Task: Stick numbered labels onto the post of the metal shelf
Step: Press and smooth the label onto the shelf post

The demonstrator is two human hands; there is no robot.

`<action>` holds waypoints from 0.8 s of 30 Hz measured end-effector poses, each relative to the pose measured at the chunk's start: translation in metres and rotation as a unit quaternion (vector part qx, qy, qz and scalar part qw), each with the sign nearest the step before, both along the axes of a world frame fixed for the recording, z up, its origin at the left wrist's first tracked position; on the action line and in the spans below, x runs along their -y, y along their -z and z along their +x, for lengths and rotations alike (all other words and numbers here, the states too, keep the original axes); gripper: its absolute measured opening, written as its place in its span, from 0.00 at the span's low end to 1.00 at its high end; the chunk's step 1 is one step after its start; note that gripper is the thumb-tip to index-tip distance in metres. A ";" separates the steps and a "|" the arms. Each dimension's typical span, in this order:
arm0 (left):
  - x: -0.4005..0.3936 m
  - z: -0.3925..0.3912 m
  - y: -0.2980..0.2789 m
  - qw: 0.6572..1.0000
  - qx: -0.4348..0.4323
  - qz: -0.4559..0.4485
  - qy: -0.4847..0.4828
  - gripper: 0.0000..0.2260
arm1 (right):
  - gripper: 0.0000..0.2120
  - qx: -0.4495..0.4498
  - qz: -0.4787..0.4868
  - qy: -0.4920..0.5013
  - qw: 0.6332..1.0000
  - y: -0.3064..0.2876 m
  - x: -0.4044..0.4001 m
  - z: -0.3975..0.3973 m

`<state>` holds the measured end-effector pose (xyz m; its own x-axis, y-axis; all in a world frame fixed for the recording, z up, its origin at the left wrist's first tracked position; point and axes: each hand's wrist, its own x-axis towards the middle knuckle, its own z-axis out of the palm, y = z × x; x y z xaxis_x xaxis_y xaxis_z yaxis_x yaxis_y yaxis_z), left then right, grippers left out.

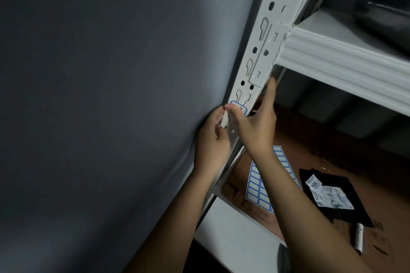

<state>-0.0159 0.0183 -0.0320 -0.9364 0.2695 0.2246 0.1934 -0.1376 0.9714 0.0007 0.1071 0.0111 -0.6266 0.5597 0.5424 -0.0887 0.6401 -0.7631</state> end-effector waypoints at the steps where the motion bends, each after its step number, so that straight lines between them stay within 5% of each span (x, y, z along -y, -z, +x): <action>1: 0.000 0.000 0.000 1.000 0.000 -0.003 -0.002 0.25 | 0.44 0.010 -0.005 0.007 1.000 -0.001 0.000 0.000; 16: -0.003 -0.004 0.001 0.998 -0.034 -0.047 -0.025 0.24 | 0.37 0.063 -0.038 -0.203 0.976 -0.005 -0.035 0.015; 24: -0.002 0.001 -0.006 0.996 -0.034 -0.075 -0.041 0.25 | 0.18 -0.067 -0.118 -0.100 0.986 0.016 -0.011 0.008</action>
